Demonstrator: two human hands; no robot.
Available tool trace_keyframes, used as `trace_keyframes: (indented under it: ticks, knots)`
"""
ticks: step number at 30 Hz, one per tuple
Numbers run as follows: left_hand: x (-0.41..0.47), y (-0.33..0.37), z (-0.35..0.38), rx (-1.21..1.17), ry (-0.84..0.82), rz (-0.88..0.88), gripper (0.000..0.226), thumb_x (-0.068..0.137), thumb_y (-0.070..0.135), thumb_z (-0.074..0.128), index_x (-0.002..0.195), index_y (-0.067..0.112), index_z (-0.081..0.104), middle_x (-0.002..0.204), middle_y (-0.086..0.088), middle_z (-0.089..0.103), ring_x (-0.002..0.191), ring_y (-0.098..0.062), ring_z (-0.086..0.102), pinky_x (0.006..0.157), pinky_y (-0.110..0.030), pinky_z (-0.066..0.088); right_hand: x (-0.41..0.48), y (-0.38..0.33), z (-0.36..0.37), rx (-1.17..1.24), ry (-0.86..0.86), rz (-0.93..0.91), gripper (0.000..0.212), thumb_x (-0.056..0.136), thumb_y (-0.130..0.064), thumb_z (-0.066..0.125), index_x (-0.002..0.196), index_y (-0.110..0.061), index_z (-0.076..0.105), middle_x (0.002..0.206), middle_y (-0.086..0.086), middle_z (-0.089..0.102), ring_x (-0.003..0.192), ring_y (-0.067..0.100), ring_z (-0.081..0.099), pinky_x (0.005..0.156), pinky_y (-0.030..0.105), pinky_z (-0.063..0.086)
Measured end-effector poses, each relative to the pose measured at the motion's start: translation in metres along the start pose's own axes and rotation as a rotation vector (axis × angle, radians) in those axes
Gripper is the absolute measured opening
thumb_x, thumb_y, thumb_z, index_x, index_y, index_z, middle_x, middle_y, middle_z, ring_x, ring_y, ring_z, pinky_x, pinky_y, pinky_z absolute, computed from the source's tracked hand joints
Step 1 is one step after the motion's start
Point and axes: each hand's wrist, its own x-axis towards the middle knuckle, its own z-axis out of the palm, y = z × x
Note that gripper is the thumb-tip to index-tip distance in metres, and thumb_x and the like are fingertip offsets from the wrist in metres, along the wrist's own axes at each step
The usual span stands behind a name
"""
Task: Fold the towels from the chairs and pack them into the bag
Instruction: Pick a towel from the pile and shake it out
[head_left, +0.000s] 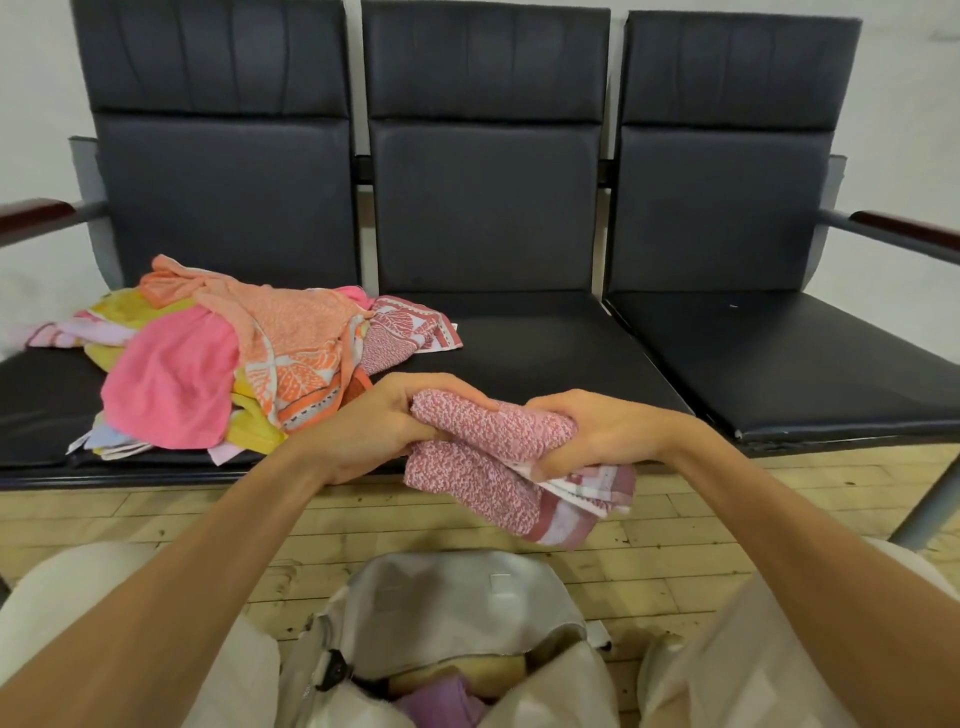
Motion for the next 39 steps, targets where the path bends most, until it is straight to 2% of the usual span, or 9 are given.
trace_keyframes:
  ticks: [3, 6, 9, 13, 23, 26, 29, 33, 39]
  knots:
    - [-0.003, 0.001, -0.009, -0.052, -0.181, -0.153, 0.04, 0.088, -0.005, 0.059, 0.123, 0.014, 0.062, 0.124, -0.003, 0.062, 0.12, -0.021, 0.057, 0.096, -0.034, 0.05, 0.004, 0.005, 0.001, -0.044, -0.001, 0.004, 0.037, 0.079, -0.015, 0.078, 0.11, -0.02, 0.057, 0.104, -0.005, 0.064, 0.096, 0.013, 0.066, 0.079, 0.027, 0.058]
    - [-0.007, 0.0, -0.018, -0.098, -0.379, -0.279, 0.051, 0.08, 0.04, 0.072, 0.125, 0.018, 0.06, 0.13, -0.006, 0.056, 0.116, -0.025, 0.057, 0.093, -0.04, 0.048, 0.005, 0.005, 0.004, -0.219, 0.037, -0.068, 0.036, 0.08, -0.019, 0.077, 0.108, -0.023, 0.056, 0.102, -0.009, 0.062, 0.096, 0.006, 0.062, 0.075, 0.017, 0.054]
    - [0.001, -0.011, -0.01, -0.041, -0.171, -0.409, 0.076, 0.053, 0.073, 0.076, 0.105, 0.021, 0.059, 0.103, -0.003, 0.058, 0.087, -0.015, 0.059, 0.073, -0.031, 0.05, 0.003, -0.001, 0.009, -0.326, 0.121, -0.164, 0.033, 0.082, -0.02, 0.074, 0.109, -0.023, 0.057, 0.102, -0.009, 0.061, 0.094, 0.002, 0.059, 0.074, 0.013, 0.05]
    - [0.012, -0.023, -0.004, 0.083, -0.282, -0.575, 0.103, 0.037, 0.063, 0.087, 0.123, 0.019, 0.052, 0.123, -0.007, 0.06, 0.11, -0.021, 0.062, 0.093, -0.034, 0.052, 0.005, -0.011, 0.024, -0.555, 0.179, -0.289, 0.03, 0.085, -0.029, 0.069, 0.112, -0.026, 0.057, 0.103, -0.008, 0.059, 0.095, 0.007, 0.057, 0.081, 0.034, 0.053]
    - [0.018, -0.04, 0.001, 0.132, -0.362, -0.597, 0.064, 0.055, 0.026, 0.082, 0.113, 0.007, 0.063, 0.106, -0.015, 0.07, 0.101, -0.032, 0.067, 0.089, -0.044, 0.054, 0.017, 0.007, 0.044, -1.049, 0.449, -0.475, 0.055, 0.069, -0.016, 0.082, 0.119, -0.016, 0.06, 0.102, 0.003, 0.063, 0.074, 0.023, 0.065, 0.043, 0.034, 0.049]
    - [0.016, -0.038, -0.001, 0.248, -0.351, -0.578, 0.059, 0.051, 0.032, 0.08, 0.105, 0.011, 0.068, 0.1, -0.01, 0.072, 0.095, -0.027, 0.07, 0.084, -0.039, 0.056, 0.016, 0.002, 0.045, -0.891, 0.318, -0.323, 0.06, 0.078, -0.035, 0.076, 0.131, -0.025, 0.049, 0.115, -0.003, 0.06, 0.098, 0.018, 0.062, 0.069, 0.039, 0.055]
    - [0.016, -0.04, 0.006, 0.458, -0.367, -0.529, 0.045, 0.056, 0.033, 0.076, 0.096, 0.017, 0.068, 0.093, -0.002, 0.07, 0.088, -0.021, 0.069, 0.075, -0.03, 0.056, 0.012, 0.0, 0.042, -0.463, -0.031, -0.003, 0.069, 0.073, -0.053, 0.077, 0.13, -0.033, 0.043, 0.117, -0.004, 0.061, 0.099, 0.014, 0.062, 0.074, 0.024, 0.054]
    - [0.021, -0.037, 0.011, 0.54, -0.384, -0.479, 0.022, 0.069, 0.021, 0.076, 0.088, 0.025, 0.065, 0.09, 0.003, 0.068, 0.087, -0.018, 0.067, 0.074, -0.03, 0.054, 0.016, -0.003, 0.035, -0.312, -0.132, 0.085, 0.062, 0.073, -0.045, 0.081, 0.124, -0.028, 0.05, 0.113, -0.01, 0.059, 0.102, 0.009, 0.058, 0.088, 0.03, 0.054]
    - [0.014, -0.035, 0.01, 0.641, -0.418, -0.516, 0.06, 0.058, 0.034, 0.075, 0.115, 0.028, 0.06, 0.109, 0.004, 0.065, 0.098, -0.015, 0.063, 0.088, -0.035, 0.053, 0.016, -0.004, 0.037, -0.263, -0.201, 0.124, 0.037, 0.072, -0.016, 0.082, 0.097, -0.019, 0.056, 0.069, -0.007, 0.066, 0.06, 0.002, 0.065, 0.054, 0.019, 0.054]
